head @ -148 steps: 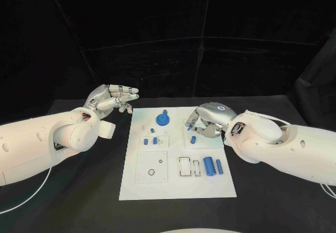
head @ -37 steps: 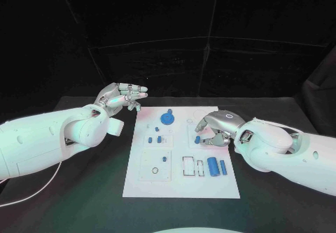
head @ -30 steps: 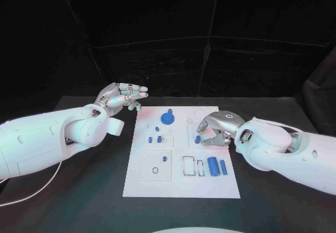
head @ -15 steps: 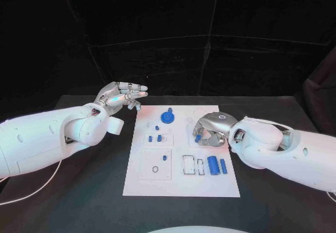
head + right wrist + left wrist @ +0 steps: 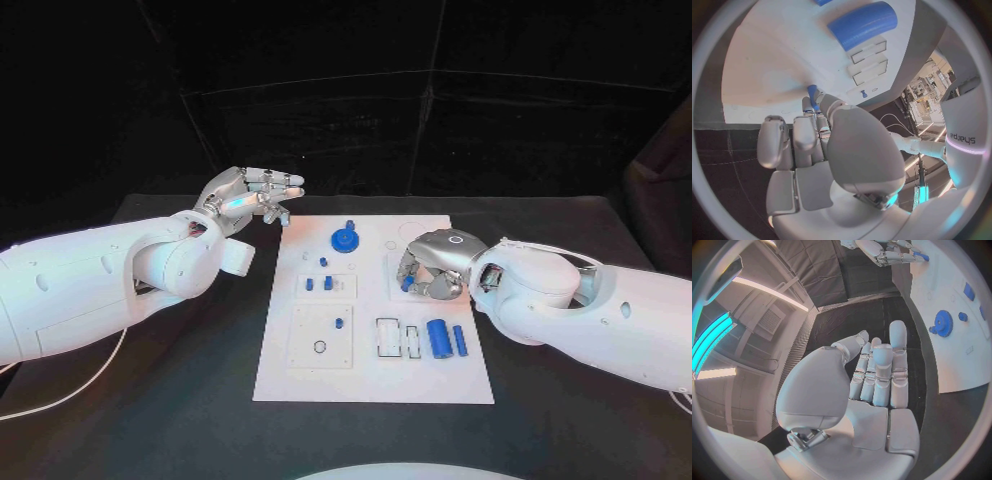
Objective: Assemble the parts on the task board
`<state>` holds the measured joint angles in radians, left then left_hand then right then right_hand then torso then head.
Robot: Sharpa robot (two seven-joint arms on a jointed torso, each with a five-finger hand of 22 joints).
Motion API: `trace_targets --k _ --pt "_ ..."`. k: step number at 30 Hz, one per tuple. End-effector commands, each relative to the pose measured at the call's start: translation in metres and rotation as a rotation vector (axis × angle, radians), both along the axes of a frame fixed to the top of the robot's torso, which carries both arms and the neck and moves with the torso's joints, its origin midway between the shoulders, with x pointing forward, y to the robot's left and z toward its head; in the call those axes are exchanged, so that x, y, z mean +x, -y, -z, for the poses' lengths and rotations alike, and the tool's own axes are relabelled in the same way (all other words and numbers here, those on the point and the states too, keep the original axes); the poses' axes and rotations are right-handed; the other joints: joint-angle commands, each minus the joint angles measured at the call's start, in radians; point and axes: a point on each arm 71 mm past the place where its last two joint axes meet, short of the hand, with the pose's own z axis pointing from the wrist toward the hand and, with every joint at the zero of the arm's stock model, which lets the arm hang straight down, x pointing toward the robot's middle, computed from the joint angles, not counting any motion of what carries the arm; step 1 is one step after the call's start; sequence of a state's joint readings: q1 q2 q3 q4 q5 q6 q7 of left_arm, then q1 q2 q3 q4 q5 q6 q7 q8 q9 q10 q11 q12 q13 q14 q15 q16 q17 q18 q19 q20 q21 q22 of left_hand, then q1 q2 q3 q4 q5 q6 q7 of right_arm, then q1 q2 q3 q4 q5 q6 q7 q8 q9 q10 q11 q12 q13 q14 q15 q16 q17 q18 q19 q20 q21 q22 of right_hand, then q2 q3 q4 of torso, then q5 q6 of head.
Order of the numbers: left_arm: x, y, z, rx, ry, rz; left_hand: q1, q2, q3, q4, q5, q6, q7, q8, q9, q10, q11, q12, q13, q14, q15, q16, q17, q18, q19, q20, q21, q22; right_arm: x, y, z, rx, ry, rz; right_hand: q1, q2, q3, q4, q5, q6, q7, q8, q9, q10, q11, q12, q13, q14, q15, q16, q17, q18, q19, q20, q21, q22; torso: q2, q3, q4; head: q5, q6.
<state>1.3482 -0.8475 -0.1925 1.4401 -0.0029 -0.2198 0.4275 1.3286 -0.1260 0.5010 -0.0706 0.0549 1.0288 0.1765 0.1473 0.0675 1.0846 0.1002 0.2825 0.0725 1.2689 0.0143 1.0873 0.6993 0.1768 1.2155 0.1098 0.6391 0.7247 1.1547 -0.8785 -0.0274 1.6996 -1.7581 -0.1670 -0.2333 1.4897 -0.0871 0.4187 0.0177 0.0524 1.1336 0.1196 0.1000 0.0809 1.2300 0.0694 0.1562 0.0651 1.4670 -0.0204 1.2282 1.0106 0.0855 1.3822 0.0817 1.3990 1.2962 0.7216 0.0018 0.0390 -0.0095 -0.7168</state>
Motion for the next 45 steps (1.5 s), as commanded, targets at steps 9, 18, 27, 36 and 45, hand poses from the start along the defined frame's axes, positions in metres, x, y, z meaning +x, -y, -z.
trace_targets --k 9,18,27,36,45 --pt "0.000 -0.001 -0.001 -0.007 -0.001 0.007 0.000 0.013 -0.006 -0.003 0.000 -0.002 0.000 0.000 -0.001 -0.003 0.002 0.008 -0.001 -0.009 0.000 -0.006 -0.004 0.006 -0.007 0.002 -0.005 -0.002 -0.012 -0.004 -0.015 0.086 0.087 -0.029 0.000 0.006 0.055 -0.031 -0.001 0.014 0.005 -0.005 0.004 0.040 -0.016 -0.021 0.009 0.020 -0.005 0.013 0.009 -0.022 0.011 0.001 0.012 0.015 -0.001 -0.0004 -0.0004 0.002 -0.005" --pt "0.001 -0.002 0.000 -0.005 -0.001 0.002 0.000 0.013 -0.006 -0.003 0.000 -0.002 0.000 0.000 -0.001 -0.003 0.002 0.008 -0.001 -0.009 0.000 -0.006 -0.004 0.006 -0.007 0.002 -0.005 -0.002 -0.031 -0.008 -0.032 0.201 0.074 -0.060 -0.012 -0.002 0.071 -0.040 -0.001 0.007 0.011 -0.016 0.001 0.034 -0.010 -0.037 0.008 0.018 -0.001 0.014 0.007 -0.022 0.010 0.004 0.014 0.016 -0.001 -0.0005 -0.0005 0.005 -0.006" --pt "0.001 -0.002 0.000 -0.005 0.000 0.003 0.000 0.013 -0.006 -0.003 0.000 -0.002 0.000 0.000 -0.001 -0.003 0.002 0.008 -0.001 -0.009 0.000 -0.006 -0.004 0.006 -0.007 0.002 -0.005 -0.002 -0.042 -0.044 -0.040 0.305 0.036 -0.168 -0.018 -0.006 0.080 -0.046 0.001 0.003 0.017 -0.022 0.000 0.031 -0.006 -0.047 0.008 0.018 0.002 0.014 0.006 -0.022 0.008 0.007 0.013 0.015 -0.001 -0.0027 0.0006 0.017 -0.014" --pt "0.001 0.003 -0.001 -0.007 0.002 0.010 0.000 0.013 -0.006 -0.003 0.000 -0.002 0.000 0.000 -0.001 -0.003 0.002 0.008 -0.001 -0.009 0.000 -0.006 -0.004 0.006 -0.007 0.002 -0.005 -0.002 -0.052 -0.104 -0.017 0.326 -0.061 -0.304 -0.023 -0.008 0.084 -0.049 0.002 -0.001 0.018 -0.026 -0.001 0.029 -0.004 -0.052 0.007 0.016 0.004 0.011 0.000 -0.020 0.004 0.009 0.010 0.010 0.000 -0.0029 0.0031 0.027 -0.015" --pt "0.001 0.005 -0.001 -0.009 0.003 0.016 0.000 0.013 -0.006 -0.003 0.000 -0.002 0.000 0.000 -0.001 -0.003 0.002 0.008 -0.001 -0.009 0.000 -0.006 -0.004 0.006 -0.007 0.002 -0.005 -0.002 -0.055 -0.122 0.005 0.245 -0.112 -0.341 -0.025 -0.007 0.087 -0.052 0.003 -0.003 0.020 -0.028 -0.002 0.027 -0.003 -0.056 0.007 0.016 0.005 0.011 -0.002 -0.020 0.001 0.010 0.009 0.008 0.000 -0.0017 -0.0017 0.039 -0.020"
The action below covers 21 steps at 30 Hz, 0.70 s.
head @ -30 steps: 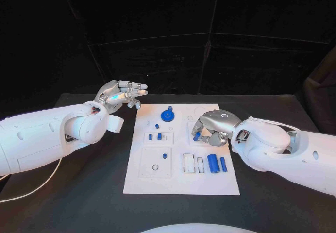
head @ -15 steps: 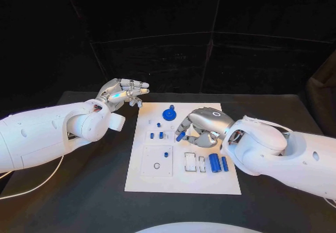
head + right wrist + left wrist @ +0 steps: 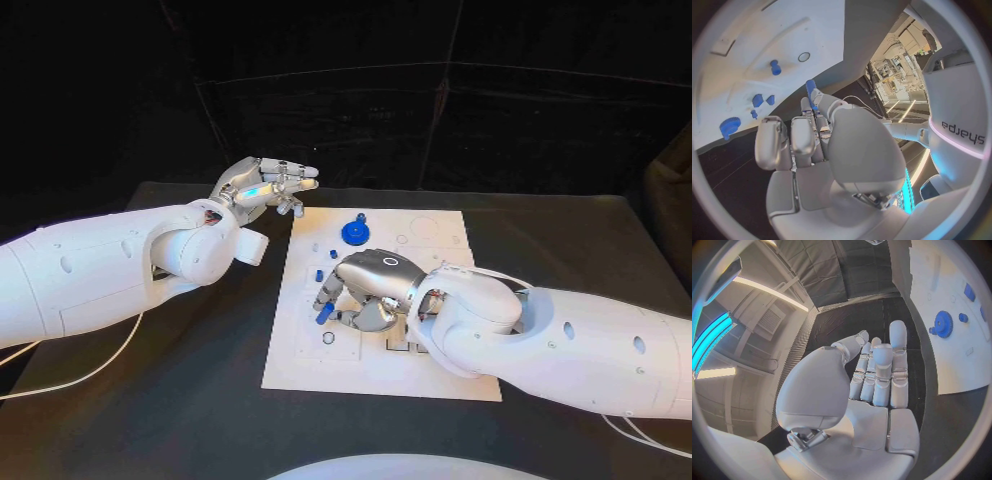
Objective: Assemble the parts on the task board
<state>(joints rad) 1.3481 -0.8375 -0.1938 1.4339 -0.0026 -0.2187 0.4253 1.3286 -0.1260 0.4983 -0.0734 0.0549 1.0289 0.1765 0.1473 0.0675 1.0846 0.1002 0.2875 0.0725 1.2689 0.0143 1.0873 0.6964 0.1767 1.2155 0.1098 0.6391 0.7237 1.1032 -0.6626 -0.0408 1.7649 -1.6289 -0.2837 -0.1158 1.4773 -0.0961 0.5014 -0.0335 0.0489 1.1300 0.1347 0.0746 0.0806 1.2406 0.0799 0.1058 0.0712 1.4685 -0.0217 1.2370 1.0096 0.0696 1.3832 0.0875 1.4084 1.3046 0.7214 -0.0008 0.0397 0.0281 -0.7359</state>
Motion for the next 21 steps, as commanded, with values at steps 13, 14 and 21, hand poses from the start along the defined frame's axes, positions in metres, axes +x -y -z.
trace_targets --k 13,14,21 --pt "0.000 0.003 -0.002 -0.010 0.005 0.012 0.000 0.013 -0.004 0.000 0.000 -0.002 0.000 0.000 -0.001 -0.003 0.002 0.003 -0.001 -0.009 0.000 -0.006 -0.001 0.006 -0.007 0.002 -0.005 -0.001 -0.002 -0.010 0.016 -0.158 0.011 -0.048 -0.015 0.001 0.005 -0.001 0.006 0.001 0.005 -0.003 -0.002 0.017 -0.013 -0.007 0.001 0.014 0.007 0.000 -0.004 -0.003 -0.001 0.005 -0.002 -0.003 0.000 0.0021 -0.0014 0.004 -0.007" --pt "0.000 0.002 -0.002 -0.010 0.005 0.012 0.000 0.013 -0.004 0.000 0.000 -0.002 0.000 0.000 -0.001 -0.003 0.002 0.003 -0.001 -0.009 0.000 -0.006 -0.001 0.006 -0.007 0.002 -0.005 -0.001 -0.002 -0.010 0.016 -0.166 0.011 -0.048 -0.015 0.001 0.005 -0.001 0.006 0.001 0.005 -0.003 -0.002 0.017 -0.013 -0.007 0.001 0.014 0.007 0.000 -0.004 -0.003 -0.001 0.005 -0.002 -0.003 0.000 0.0023 -0.0016 0.004 -0.007" --pt "0.000 0.003 -0.002 -0.010 0.005 0.012 0.000 0.013 -0.004 0.000 0.000 -0.002 0.000 0.000 -0.001 -0.003 0.002 0.003 -0.001 -0.009 0.000 -0.006 -0.001 0.006 -0.007 0.002 -0.005 -0.001 -0.002 -0.010 0.018 -0.212 0.033 -0.046 -0.017 0.001 0.005 -0.002 0.006 0.003 0.005 -0.003 -0.001 0.019 -0.013 -0.007 0.001 0.013 0.007 -0.001 -0.006 -0.003 -0.002 0.005 -0.002 -0.003 0.001 0.0023 -0.0014 0.002 -0.008"
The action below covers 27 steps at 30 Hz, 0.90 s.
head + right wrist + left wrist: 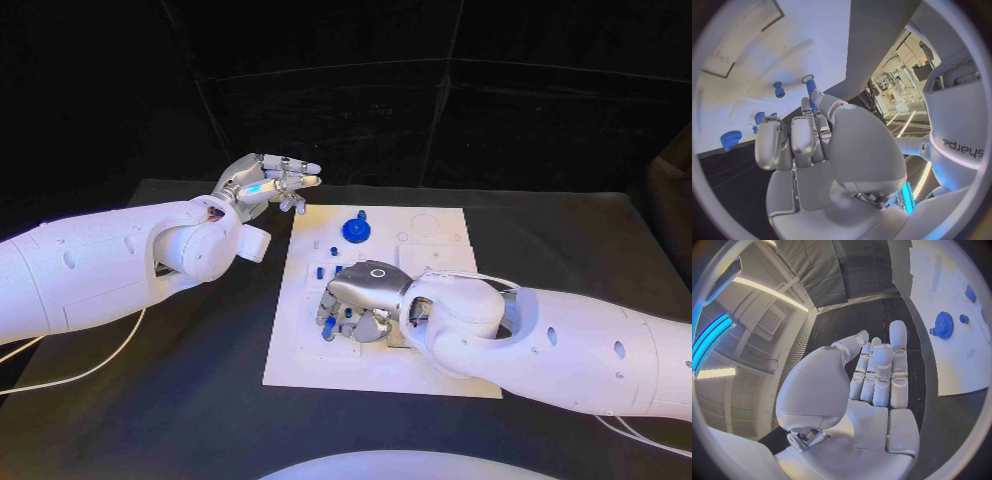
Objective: Assemble the parts on the task board
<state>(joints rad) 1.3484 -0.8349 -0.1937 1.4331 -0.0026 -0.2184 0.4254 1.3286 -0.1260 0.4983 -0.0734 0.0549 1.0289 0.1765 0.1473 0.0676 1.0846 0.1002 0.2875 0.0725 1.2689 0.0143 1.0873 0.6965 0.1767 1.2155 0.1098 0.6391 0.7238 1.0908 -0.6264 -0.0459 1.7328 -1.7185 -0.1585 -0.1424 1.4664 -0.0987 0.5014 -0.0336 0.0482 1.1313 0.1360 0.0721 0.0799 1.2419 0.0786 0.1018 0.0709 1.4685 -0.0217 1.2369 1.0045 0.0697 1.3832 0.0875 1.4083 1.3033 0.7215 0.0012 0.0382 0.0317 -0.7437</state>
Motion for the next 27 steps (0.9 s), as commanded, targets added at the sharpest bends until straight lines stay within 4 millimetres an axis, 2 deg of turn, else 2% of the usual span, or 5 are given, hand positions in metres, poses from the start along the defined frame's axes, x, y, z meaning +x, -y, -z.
trace_targets --k 1,20,26,27 --pt "0.000 0.001 -0.001 -0.010 0.004 0.010 0.000 0.013 -0.004 0.000 0.000 -0.002 0.000 0.000 -0.001 -0.003 0.002 0.003 -0.001 -0.009 0.000 -0.006 -0.001 0.006 -0.007 0.002 -0.005 -0.001 0.000 0.000 0.002 -0.066 0.030 -0.005 -0.007 0.004 0.005 -0.002 0.007 0.002 0.004 0.000 -0.001 0.017 -0.011 -0.003 0.002 0.013 0.007 -0.001 -0.001 -0.003 -0.002 0.005 -0.002 -0.002 0.001 0.0002 0.0006 -0.002 -0.001" --pt "0.000 0.001 -0.001 -0.009 0.004 0.008 0.000 0.013 -0.004 0.000 0.000 -0.002 0.000 0.000 -0.001 -0.003 0.002 0.003 -0.001 -0.009 0.000 -0.006 -0.001 0.006 -0.007 0.002 -0.005 -0.001 -0.004 -0.009 0.005 -0.114 0.108 -0.037 -0.015 0.000 0.004 -0.003 0.006 0.003 0.003 -0.001 0.000 0.020 -0.012 -0.006 0.002 0.012 0.008 -0.002 -0.004 -0.002 -0.004 0.007 -0.003 -0.003 0.000 -0.0006 0.0004 -0.002 0.000" --pt "0.000 0.000 -0.001 -0.009 0.004 0.008 0.000 0.013 -0.004 0.000 0.000 -0.002 0.000 0.000 -0.001 -0.003 0.002 0.003 -0.001 -0.009 0.000 -0.006 -0.001 0.006 -0.007 0.002 -0.005 -0.001 -0.005 -0.011 0.005 -0.098 0.112 -0.050 -0.058 -0.027 -0.010 0.003 0.014 -0.034 0.005 -0.012 -0.008 -0.017 -0.003 -0.034 -0.006 0.006 0.015 -0.015 -0.025 0.002 -0.020 0.012 -0.016 -0.022 0.000 -0.0004 0.0001 -0.002 0.000" --pt "0.000 0.000 -0.001 -0.009 0.003 0.008 0.000 0.013 -0.004 0.000 0.000 -0.002 0.000 0.000 -0.001 -0.003 0.002 0.003 -0.001 -0.009 0.000 -0.006 -0.001 0.006 -0.007 0.002 -0.005 -0.001 -0.006 -0.011 0.004 -0.084 0.115 -0.052 -0.074 -0.038 -0.017 0.008 0.016 -0.045 0.007 -0.011 -0.010 -0.038 0.001 -0.041 -0.008 0.000 0.019 -0.028 -0.045 0.006 -0.033 0.016 -0.028 -0.040 0.000 -0.0004 -0.0004 -0.003 0.000"
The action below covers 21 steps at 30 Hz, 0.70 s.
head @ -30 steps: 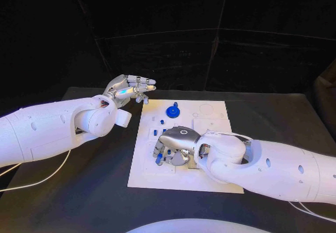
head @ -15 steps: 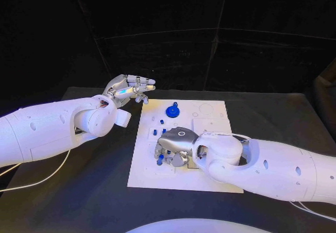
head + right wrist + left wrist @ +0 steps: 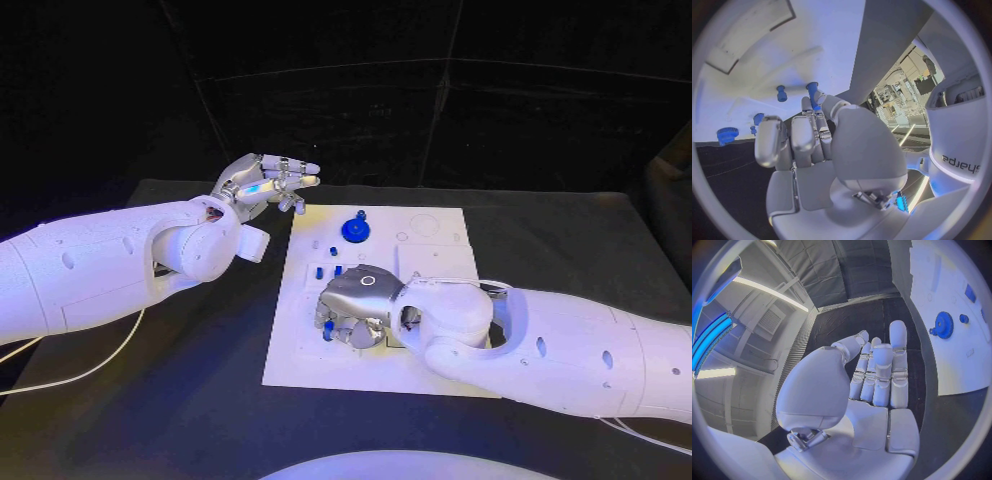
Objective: Assemble the parts on the task board
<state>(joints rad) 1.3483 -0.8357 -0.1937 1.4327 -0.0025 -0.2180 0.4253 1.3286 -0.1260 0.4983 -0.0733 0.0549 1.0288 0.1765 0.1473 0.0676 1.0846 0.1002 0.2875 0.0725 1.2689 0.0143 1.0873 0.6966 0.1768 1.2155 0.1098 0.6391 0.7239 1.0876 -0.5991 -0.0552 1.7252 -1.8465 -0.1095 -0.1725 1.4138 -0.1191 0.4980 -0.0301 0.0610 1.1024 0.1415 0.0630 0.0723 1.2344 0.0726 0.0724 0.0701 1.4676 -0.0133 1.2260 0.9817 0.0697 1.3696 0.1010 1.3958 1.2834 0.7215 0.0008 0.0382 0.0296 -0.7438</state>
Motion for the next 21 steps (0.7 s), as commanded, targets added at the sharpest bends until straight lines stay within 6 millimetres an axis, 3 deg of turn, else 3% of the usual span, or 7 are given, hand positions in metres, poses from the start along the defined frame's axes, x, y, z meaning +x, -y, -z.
trace_targets --k 1,4,10,15,18,21 --pt "0.000 0.001 -0.001 -0.009 0.003 0.009 0.000 0.013 -0.004 0.000 0.000 -0.002 0.000 0.000 -0.001 -0.003 0.002 0.003 -0.001 -0.009 0.000 -0.006 -0.001 0.006 -0.007 0.002 -0.005 -0.001 -0.001 -0.001 -0.002 0.022 0.032 -0.021 -0.033 -0.026 -0.020 0.007 0.005 -0.023 0.003 -0.002 -0.003 -0.051 0.011 -0.012 -0.009 -0.003 0.014 -0.027 -0.037 0.009 -0.030 0.005 -0.025 -0.034 0.000 0.0001 -0.0007 0.000 0.000" --pt "0.000 0.001 -0.001 -0.009 0.003 0.009 0.000 0.013 -0.004 0.000 0.000 -0.002 0.000 0.000 -0.001 -0.003 0.002 0.003 -0.001 -0.009 0.000 -0.006 -0.001 0.006 -0.007 0.002 -0.005 -0.001 -0.001 -0.001 -0.005 0.057 0.045 -0.023 -0.067 -0.055 -0.059 0.018 0.009 -0.057 0.004 -0.002 -0.006 -0.130 0.022 -0.009 -0.008 -0.023 0.025 -0.078 -0.107 0.027 -0.083 0.015 -0.076 -0.106 0.000 0.0001 -0.0011 -0.001 0.001" --pt "0.000 0.001 -0.001 -0.009 0.002 0.010 0.001 0.013 -0.004 0.000 0.000 -0.002 0.000 0.000 -0.001 -0.004 0.002 0.004 -0.001 -0.009 0.000 -0.006 -0.002 0.006 -0.007 0.002 -0.006 -0.002 -0.001 0.004 -0.012 0.157 0.071 -0.012 -0.072 -0.054 -0.170 0.029 0.020 -0.143 0.001 0.000 -0.007 -0.234 0.040 0.001 -0.005 -0.057 0.037 -0.183 -0.242 0.056 -0.174 0.028 -0.185 -0.246 0.000 0.0008 0.0005 -0.005 0.003" --pt "0.000 -0.001 -0.001 -0.008 0.001 0.008 0.002 0.015 -0.006 -0.002 0.000 -0.003 0.000 0.001 0.000 -0.005 0.002 0.006 -0.001 -0.010 0.000 -0.007 -0.006 0.006 -0.007 0.002 -0.007 -0.003 -0.002 0.020 -0.016 0.218 0.053 0.016 -0.047 -0.036 -0.271 0.047 0.033 -0.166 0.004 0.001 -0.004 -0.247 0.038 0.034 -0.003 -0.049 0.035 -0.200 -0.261 0.058 -0.169 0.028 -0.207 -0.268 -0.001 0.0015 -0.0016 -0.008 0.007" --pt "0.000 -0.002 -0.001 -0.008 0.001 0.006 0.002 0.015 -0.006 -0.002 0.000 -0.003 0.000 0.001 0.000 -0.005 0.002 0.006 -0.001 -0.010 0.000 -0.007 -0.006 0.006 -0.007 0.002 -0.007 -0.003 -0.003 0.041 -0.019 0.251 0.023 0.064 -0.041 -0.025 -0.305 0.059 0.051 -0.161 0.013 0.002 -0.003 -0.227 0.031 0.059 -0.002 -0.038 0.029 -0.193 -0.252 0.055 -0.153 0.023 -0.201 -0.258 -0.002 0.0002 -0.0019 -0.012 0.010" --pt "0.000 -0.003 -0.001 -0.007 0.000 0.003 0.002 0.015 -0.006 -0.002 0.000 -0.003 0.000 0.001 0.000 -0.005 0.002 0.006 -0.001 -0.010 0.000 -0.007 -0.006 0.006 -0.007 0.002 -0.007 -0.003 -0.003 0.067 -0.023 0.282 -0.026 0.143 -0.048 -0.011 -0.324 0.075 0.062 -0.133 0.018 0.011 0.002 -0.152 0.022 0.106 0.007 -0.017 0.022 -0.150 -0.194 0.039 -0.099 0.017 -0.150 -0.188 -0.003 -0.0008 -0.0019 -0.019 0.014"
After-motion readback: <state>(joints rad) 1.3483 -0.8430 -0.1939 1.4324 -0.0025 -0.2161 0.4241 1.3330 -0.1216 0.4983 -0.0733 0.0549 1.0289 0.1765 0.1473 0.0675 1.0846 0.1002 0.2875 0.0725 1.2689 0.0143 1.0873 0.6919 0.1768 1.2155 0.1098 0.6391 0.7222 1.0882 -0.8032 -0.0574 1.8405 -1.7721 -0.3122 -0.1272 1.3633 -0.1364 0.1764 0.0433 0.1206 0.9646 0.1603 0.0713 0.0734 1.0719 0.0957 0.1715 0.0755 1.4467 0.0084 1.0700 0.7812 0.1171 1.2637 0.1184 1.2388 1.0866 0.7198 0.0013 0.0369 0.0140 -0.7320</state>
